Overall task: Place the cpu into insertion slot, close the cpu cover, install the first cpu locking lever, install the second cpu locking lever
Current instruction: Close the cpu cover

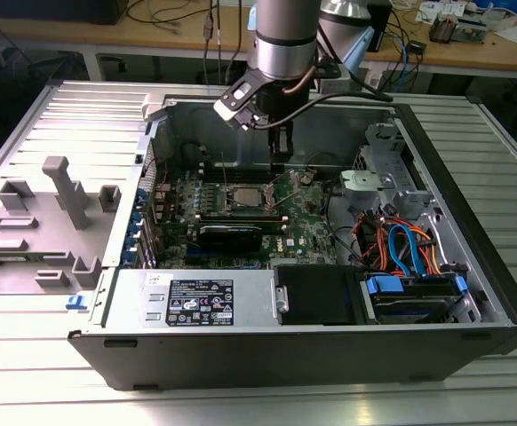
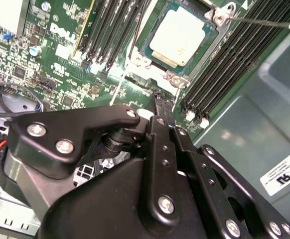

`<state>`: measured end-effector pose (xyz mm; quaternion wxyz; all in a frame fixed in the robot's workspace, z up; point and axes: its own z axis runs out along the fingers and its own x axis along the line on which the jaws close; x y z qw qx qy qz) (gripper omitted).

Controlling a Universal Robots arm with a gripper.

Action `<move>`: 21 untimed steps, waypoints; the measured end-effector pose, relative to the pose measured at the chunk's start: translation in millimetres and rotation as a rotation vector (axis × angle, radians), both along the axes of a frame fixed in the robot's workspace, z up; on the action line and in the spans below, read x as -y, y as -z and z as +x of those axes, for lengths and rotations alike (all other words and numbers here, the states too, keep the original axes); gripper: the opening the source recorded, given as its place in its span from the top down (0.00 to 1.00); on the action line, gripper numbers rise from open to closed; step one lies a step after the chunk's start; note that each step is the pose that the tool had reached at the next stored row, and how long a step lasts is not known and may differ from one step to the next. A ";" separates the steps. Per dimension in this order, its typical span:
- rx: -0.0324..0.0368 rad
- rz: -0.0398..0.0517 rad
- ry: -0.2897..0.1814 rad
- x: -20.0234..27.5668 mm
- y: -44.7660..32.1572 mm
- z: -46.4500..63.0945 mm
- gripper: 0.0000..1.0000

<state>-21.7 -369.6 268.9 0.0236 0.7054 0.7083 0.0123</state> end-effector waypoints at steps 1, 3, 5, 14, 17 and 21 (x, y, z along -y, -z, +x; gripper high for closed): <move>0.0000 0.0000 0.000 0.0 0.0 1.2 0.89; 0.0000 0.0000 0.000 0.0 0.1 3.2 0.89; -0.0001 -0.0001 0.000 0.0 0.1 7.9 0.89; -0.0001 -0.0001 0.000 0.0 0.3 9.0 0.89; -0.0001 -0.0001 0.000 -0.1 0.4 11.6 0.89; -0.0001 0.0000 0.000 -0.2 0.5 12.7 0.89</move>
